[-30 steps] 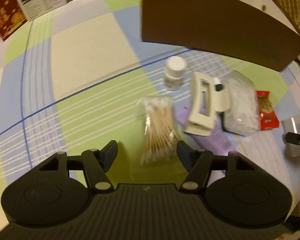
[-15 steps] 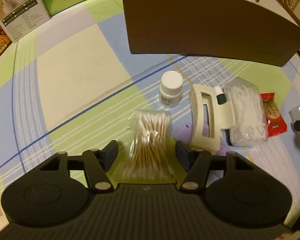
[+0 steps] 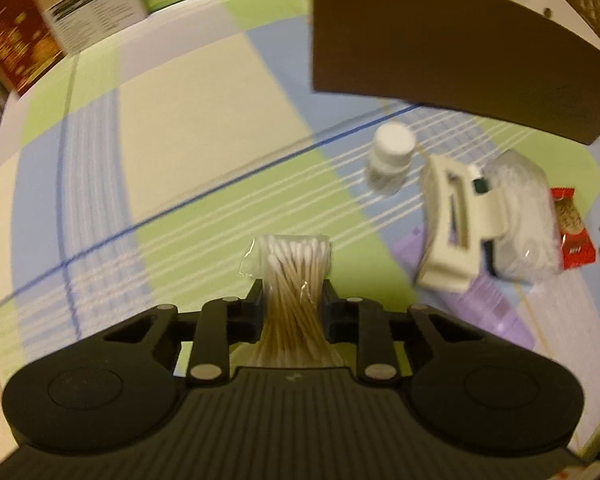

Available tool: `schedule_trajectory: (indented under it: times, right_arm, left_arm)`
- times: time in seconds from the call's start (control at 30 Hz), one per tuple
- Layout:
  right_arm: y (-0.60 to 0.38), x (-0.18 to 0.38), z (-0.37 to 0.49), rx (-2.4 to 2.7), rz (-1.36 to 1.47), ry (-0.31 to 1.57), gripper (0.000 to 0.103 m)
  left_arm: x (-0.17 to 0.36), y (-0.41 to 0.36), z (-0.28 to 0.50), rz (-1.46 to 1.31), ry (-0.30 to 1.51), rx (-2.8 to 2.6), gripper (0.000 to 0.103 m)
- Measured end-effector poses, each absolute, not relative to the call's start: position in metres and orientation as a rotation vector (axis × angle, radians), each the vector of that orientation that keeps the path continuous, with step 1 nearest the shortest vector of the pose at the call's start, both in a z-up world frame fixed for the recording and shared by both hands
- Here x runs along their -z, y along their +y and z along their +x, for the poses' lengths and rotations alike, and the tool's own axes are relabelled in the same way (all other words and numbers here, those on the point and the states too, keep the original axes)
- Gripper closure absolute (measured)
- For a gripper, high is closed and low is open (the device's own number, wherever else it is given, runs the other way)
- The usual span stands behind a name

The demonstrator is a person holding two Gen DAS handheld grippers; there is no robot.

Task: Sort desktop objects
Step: 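Grasp the cotton swab bag with the left tool while the right tool holds the cup, then carry the swab bag and cup into the cardboard box and release both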

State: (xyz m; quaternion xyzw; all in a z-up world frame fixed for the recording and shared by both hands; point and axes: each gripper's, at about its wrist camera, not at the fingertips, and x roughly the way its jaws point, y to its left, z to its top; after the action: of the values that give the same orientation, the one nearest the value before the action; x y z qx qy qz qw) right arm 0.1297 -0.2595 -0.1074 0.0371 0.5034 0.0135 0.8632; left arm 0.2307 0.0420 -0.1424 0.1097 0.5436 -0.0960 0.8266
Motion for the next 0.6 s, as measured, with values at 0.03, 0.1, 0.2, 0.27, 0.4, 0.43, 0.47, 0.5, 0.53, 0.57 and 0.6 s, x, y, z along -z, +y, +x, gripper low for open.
schedule_trajectory:
  times: [0.03,0.1,0.2,0.27,0.4,0.43,0.47,0.5,0.53,0.57,0.6]
  right_arm:
    - [-0.259,0.108,0.13,-0.026,0.069,1.058,0.033]
    - [-0.257,0.11,0.13,-0.027,0.06,1.057,0.045]
    - [-0.253,0.111,0.13,-0.041,0.025,1.058,0.052]
    - [-0.251,0.111,0.13,-0.047,0.016,1.063,0.053]
    - [-0.25,0.107,0.129,-0.057,0.027,1.06,0.053]
    - [-0.25,0.105,0.128,-0.061,0.028,1.053,0.053]
    - [-0.25,0.102,0.128,-0.065,0.028,1.048,0.053]
    - [-0.25,0.1,0.127,-0.069,0.031,1.043,0.053]
    - [-0.25,0.097,0.127,-0.073,0.033,1.036,0.053]
    - [-0.249,0.094,0.126,-0.078,0.034,1.027,0.053]
    - [-0.249,0.091,0.125,-0.081,0.034,1.019,0.053]
  left_arm:
    - [0.141,0.046,0.228,0.229,1.159,0.196,0.081]
    - [0.14,0.053,0.221,0.225,1.166,0.179,0.081]
    - [0.136,0.058,0.212,0.21,1.168,0.168,0.081]
    - [0.134,0.058,0.208,0.201,1.163,0.169,0.082]
    - [0.121,0.053,0.202,0.194,1.123,0.188,0.082]
    - [0.116,0.051,0.202,0.195,1.108,0.193,0.082]
    - [0.112,0.049,0.203,0.196,1.092,0.198,0.082]
    - [0.108,0.047,0.204,0.197,1.078,0.201,0.082]
    - [0.103,0.045,0.204,0.197,1.062,0.204,0.082]
    - [0.098,0.044,0.206,0.196,1.05,0.207,0.082]
    - [0.093,0.042,0.207,0.193,1.034,0.213,0.082]
